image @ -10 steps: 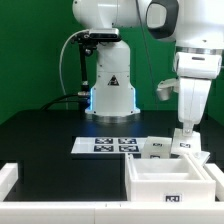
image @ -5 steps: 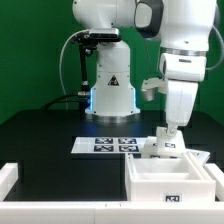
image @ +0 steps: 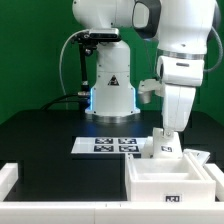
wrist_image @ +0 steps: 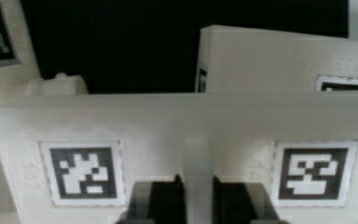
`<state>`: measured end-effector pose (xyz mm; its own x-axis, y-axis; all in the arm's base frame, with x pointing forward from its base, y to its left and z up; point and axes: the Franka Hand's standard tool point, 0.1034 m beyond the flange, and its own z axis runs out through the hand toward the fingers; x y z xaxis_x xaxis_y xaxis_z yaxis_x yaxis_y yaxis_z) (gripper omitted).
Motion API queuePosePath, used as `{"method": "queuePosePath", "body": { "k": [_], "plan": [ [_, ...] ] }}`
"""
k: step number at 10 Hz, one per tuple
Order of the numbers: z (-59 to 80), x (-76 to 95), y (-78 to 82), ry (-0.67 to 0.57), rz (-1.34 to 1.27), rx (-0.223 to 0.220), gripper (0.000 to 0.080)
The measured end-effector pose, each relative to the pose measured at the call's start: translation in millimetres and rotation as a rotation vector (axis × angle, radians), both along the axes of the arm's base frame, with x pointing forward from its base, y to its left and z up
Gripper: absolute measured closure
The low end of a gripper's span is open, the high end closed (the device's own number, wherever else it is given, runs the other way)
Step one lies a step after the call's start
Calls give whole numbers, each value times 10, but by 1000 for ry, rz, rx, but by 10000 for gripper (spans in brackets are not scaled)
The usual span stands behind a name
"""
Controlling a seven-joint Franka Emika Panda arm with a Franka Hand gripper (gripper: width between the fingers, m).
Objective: Assemble cabinet
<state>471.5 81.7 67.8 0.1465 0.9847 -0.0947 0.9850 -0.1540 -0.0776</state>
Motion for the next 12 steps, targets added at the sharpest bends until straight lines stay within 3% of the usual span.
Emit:
{"method": "queuePosePath", "body": {
  "k": [4, 6, 8, 12],
  "plan": [
    [44, -68, -18, 3, -8, -4, 737],
    [241, 82, -17, -8, 16, -9, 737],
    [167, 0, 30, 7, 29, -7, 737],
    [190, 18, 16, 1, 26, -6, 737]
  ]
}}
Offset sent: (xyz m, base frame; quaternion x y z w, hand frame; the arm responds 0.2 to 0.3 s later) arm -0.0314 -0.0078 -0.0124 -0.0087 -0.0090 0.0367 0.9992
